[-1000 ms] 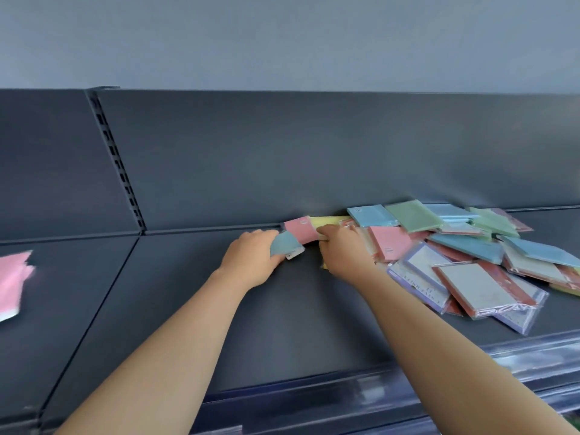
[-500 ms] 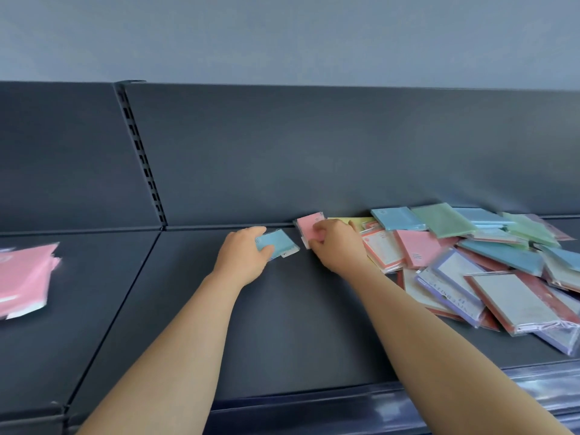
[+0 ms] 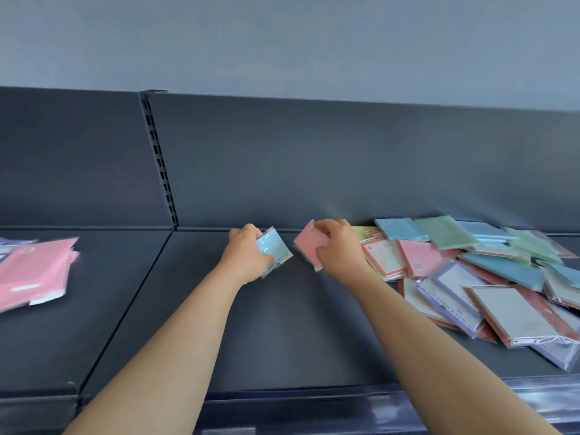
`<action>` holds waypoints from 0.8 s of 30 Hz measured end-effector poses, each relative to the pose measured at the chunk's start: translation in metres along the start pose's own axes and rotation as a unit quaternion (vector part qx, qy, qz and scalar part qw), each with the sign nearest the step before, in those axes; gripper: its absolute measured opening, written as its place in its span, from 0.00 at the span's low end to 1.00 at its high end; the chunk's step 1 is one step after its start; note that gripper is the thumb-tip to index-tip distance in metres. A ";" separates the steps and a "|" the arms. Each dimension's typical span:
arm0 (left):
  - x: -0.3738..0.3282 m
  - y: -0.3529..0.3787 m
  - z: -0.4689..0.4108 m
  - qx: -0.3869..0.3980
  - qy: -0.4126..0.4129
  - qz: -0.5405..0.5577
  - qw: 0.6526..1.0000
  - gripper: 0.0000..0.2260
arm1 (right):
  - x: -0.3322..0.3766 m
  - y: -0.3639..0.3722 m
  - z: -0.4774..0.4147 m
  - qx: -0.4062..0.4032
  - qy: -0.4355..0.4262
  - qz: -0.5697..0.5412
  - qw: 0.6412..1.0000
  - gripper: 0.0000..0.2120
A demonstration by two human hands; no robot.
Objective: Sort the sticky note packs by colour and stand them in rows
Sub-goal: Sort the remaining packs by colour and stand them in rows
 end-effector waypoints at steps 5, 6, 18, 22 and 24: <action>0.013 -0.009 0.004 0.019 -0.025 0.106 0.994 0.06 | -0.004 0.003 0.006 -0.030 0.047 -0.121 0.991 0.24; 0.016 -0.011 0.006 0.024 -0.032 0.139 0.989 0.04 | -0.003 0.003 0.008 -0.036 0.052 -0.144 0.988 0.23; 0.062 -0.062 0.034 0.004 -0.052 0.265 0.963 0.10 | 0.047 0.026 0.007 -0.059 0.028 -0.214 0.975 0.22; 0.087 -0.098 0.045 -0.030 -0.055 0.283 0.957 0.08 | 0.092 0.045 0.009 -0.039 -0.004 -0.198 0.979 0.22; 0.103 -0.119 0.051 -0.044 -0.055 0.291 0.954 0.07 | 0.118 0.060 0.010 -0.018 -0.013 -0.194 0.981 0.20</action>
Point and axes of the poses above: each hand's wrist, its own z-axis away from the middle knuckle, its own y-axis out of the palm, x = y × z, the point moved 8 cm from there along -z, towards the middle knuckle, and after that the axes turned 13 degrees about -y, right-handed, at the moved point
